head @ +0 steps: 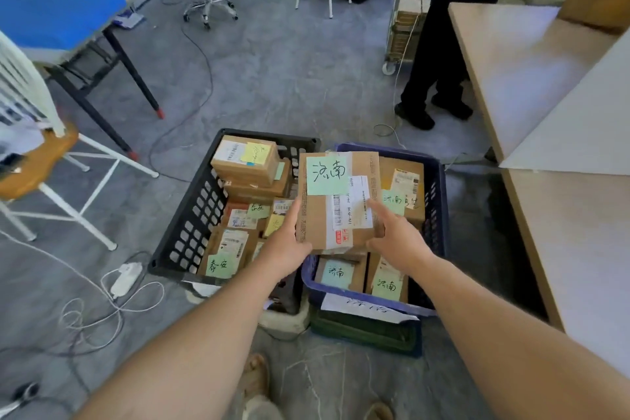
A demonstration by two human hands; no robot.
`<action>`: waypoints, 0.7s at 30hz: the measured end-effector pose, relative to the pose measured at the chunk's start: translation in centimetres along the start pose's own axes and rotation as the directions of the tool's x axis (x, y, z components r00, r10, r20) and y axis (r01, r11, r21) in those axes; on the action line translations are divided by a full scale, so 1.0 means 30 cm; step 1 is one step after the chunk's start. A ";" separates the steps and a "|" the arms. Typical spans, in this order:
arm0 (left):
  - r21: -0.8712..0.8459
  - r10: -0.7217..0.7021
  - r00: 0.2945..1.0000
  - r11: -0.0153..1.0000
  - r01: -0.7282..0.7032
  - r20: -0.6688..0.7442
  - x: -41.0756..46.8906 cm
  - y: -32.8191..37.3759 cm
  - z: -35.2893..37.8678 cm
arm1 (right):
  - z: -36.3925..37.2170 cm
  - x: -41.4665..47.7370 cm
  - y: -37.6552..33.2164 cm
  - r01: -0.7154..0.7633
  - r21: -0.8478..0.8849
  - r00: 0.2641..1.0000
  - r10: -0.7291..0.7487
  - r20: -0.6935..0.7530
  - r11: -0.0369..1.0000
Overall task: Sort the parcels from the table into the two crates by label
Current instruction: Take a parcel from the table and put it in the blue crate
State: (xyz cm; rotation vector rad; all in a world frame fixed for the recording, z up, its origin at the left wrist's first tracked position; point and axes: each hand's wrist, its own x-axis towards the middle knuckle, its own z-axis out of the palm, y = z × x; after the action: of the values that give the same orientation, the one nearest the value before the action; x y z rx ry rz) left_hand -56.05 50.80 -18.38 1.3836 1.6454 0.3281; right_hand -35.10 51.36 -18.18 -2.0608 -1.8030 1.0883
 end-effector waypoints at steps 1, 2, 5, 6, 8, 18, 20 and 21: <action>0.004 -0.008 1.000 1.000 0.008 -0.008 0.008 -0.033 -0.042 | 0.035 0.020 -0.040 0.006 -0.021 1.000 -0.006 0.007 1.000; 0.004 -0.017 1.000 1.000 0.017 -0.009 0.018 -0.069 -0.085 | 0.072 0.040 -0.083 0.010 -0.044 1.000 -0.010 0.014 0.999; 0.014 -0.039 0.999 0.999 0.039 0.001 0.051 -0.182 -0.208 | 0.198 0.105 -0.195 0.005 -0.052 0.999 -0.002 0.049 0.999; 0.017 -0.053 0.999 0.998 0.053 0.002 0.071 -0.232 -0.255 | 0.250 0.135 -0.239 -0.001 -0.041 0.998 0.003 0.069 0.999; 0.045 -0.085 0.996 0.995 0.085 0.004 0.088 -0.308 -0.313 | 0.332 0.161 -0.289 -0.009 -0.046 0.993 0.014 0.115 0.999; 0.219 -0.206 0.977 0.957 0.191 0.048 0.279 -0.679 -0.551 | 0.779 0.386 -0.458 -0.055 0.026 0.967 0.046 0.249 0.998; 0.237 -0.223 0.973 0.950 0.203 0.060 0.318 -0.722 -0.549 | 0.833 0.427 -0.449 -0.076 0.039 0.961 0.063 0.268 0.996; 0.238 -0.225 0.972 0.950 0.204 0.063 0.341 -0.740 -0.548 | 0.856 0.449 -0.443 -0.085 0.052 0.959 0.068 0.274 0.995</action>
State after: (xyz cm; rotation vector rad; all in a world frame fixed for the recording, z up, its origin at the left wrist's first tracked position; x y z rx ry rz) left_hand -82.08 58.14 -30.08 1.3487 1.7819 -0.0530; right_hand -61.76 58.92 -33.98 -2.0426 -1.7906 1.4954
